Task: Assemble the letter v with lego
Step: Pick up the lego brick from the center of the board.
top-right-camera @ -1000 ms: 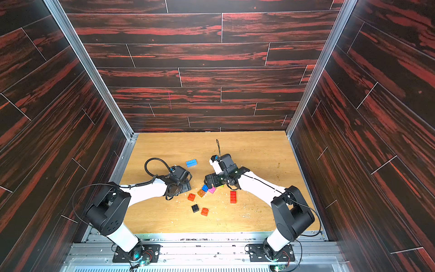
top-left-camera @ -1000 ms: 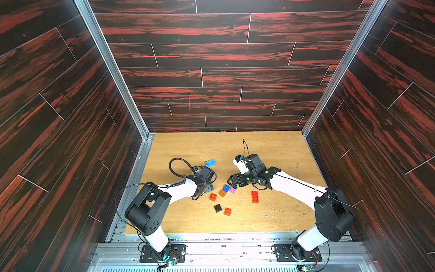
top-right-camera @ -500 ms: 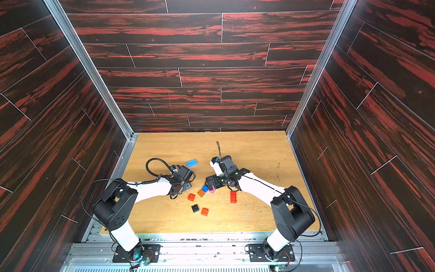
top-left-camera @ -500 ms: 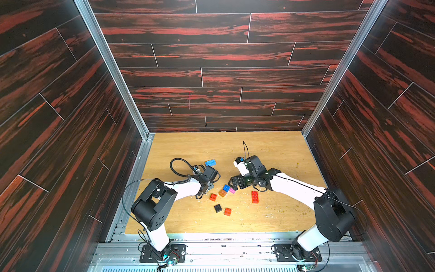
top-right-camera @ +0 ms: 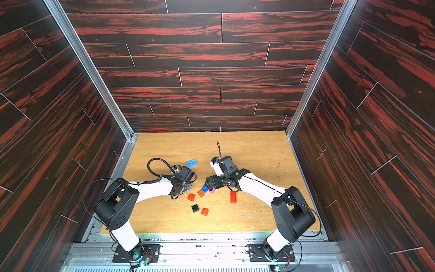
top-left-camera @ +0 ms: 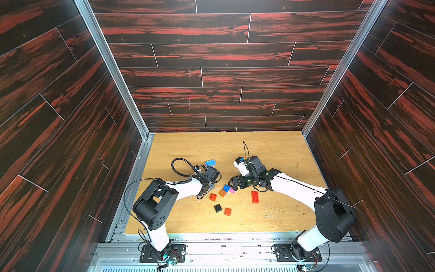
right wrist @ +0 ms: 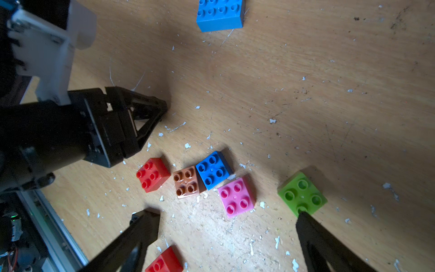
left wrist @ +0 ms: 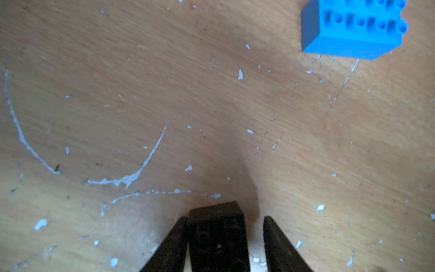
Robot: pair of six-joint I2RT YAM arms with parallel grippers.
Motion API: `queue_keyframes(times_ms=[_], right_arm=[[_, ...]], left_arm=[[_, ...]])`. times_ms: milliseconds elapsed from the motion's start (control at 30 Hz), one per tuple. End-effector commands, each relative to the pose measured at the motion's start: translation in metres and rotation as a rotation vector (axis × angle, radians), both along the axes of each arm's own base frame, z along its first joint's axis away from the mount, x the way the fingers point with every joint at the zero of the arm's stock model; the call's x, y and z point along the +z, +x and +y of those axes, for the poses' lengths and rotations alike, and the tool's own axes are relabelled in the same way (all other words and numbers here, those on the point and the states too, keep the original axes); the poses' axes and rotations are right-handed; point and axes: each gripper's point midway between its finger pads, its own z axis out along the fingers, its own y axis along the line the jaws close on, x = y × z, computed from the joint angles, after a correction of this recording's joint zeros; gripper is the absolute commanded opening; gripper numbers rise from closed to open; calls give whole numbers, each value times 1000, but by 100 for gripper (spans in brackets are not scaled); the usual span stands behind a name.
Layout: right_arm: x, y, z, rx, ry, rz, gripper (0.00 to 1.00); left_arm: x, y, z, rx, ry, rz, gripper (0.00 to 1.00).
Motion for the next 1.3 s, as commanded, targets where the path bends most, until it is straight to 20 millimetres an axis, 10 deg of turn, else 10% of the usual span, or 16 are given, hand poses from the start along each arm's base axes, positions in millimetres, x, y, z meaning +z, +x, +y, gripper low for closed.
queue_keyframes(times_ms=[0,567,867,1267], right_arm=[[2,-6,2,20,22,-3,98],[-2,-10,0,20,23,6,99],[-1,-11,-7,17,5,-20,99],[-10,-9,-13,-31,-18,-4,98]], left_arm=[[-30,-37,17,1,79,161,49],[-21,-31,12,-115,120,160,33],[34,-18,4,-366,194,52,28],[59,-58,-15,-621,36,13,25]])
